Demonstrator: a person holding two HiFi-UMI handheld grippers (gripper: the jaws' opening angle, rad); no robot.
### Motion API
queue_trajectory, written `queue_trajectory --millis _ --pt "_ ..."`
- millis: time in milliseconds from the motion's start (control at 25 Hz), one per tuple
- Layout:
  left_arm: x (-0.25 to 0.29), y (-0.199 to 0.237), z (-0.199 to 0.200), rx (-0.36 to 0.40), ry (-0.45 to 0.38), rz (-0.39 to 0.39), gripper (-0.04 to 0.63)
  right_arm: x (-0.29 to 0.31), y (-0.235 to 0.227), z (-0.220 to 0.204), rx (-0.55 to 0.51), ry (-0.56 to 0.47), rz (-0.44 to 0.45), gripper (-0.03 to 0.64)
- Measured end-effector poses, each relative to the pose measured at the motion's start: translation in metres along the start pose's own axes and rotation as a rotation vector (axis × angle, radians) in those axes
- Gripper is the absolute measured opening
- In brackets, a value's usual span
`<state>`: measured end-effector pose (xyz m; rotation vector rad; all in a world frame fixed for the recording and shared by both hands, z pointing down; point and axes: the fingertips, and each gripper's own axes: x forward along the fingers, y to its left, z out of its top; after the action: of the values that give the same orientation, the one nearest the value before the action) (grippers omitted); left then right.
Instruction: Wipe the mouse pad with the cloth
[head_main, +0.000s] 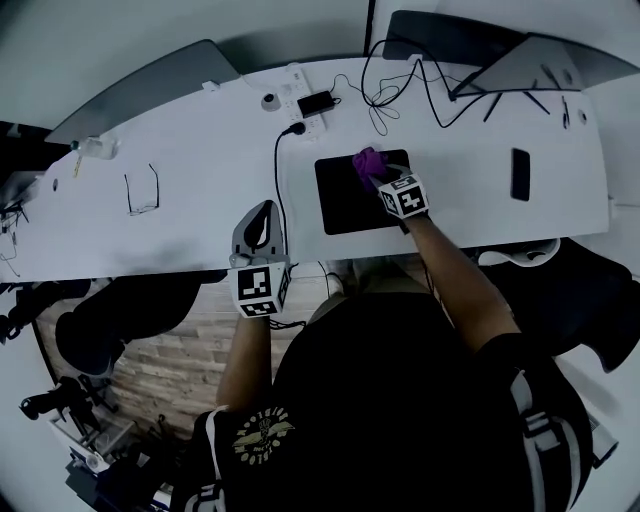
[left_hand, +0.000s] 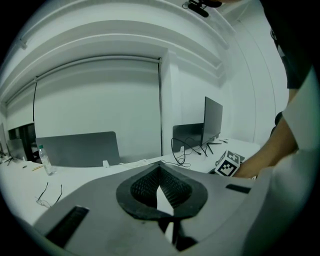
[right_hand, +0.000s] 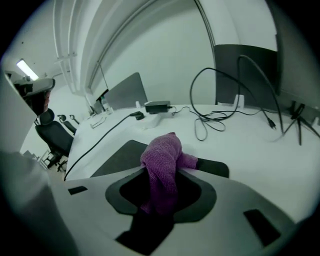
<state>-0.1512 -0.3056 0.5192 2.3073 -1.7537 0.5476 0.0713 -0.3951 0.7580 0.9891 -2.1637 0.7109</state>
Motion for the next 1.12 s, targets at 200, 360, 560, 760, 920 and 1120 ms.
queue_trajectory --millis 200,360,560,760,920,1120 --pt "-0.014 0.001 0.001 -0.015 0.000 -0.001 0.002 -0.032 -0.050 -0.025 0.080 0.012 -0.090 0.141" --pt "-0.027 0.002 0.002 -0.023 -0.015 -0.001 0.003 -0.045 -0.074 -0.041 0.154 0.054 -0.136 0.141" --pt "-0.048 0.006 -0.005 -0.024 -0.011 0.011 0.002 -0.065 -0.048 -0.018 0.099 -0.006 -0.125 0.120" --pt "-0.068 0.009 -0.008 -0.031 -0.035 0.022 0.002 -0.092 0.024 0.011 0.015 -0.140 -0.004 0.117" --pt "-0.079 0.012 -0.012 -0.028 -0.036 0.029 0.002 -0.087 0.084 0.010 0.021 -0.153 0.098 0.115" --pt "-0.095 0.013 -0.026 -0.023 -0.012 0.017 0.002 -0.058 0.149 -0.004 0.009 -0.112 0.185 0.115"
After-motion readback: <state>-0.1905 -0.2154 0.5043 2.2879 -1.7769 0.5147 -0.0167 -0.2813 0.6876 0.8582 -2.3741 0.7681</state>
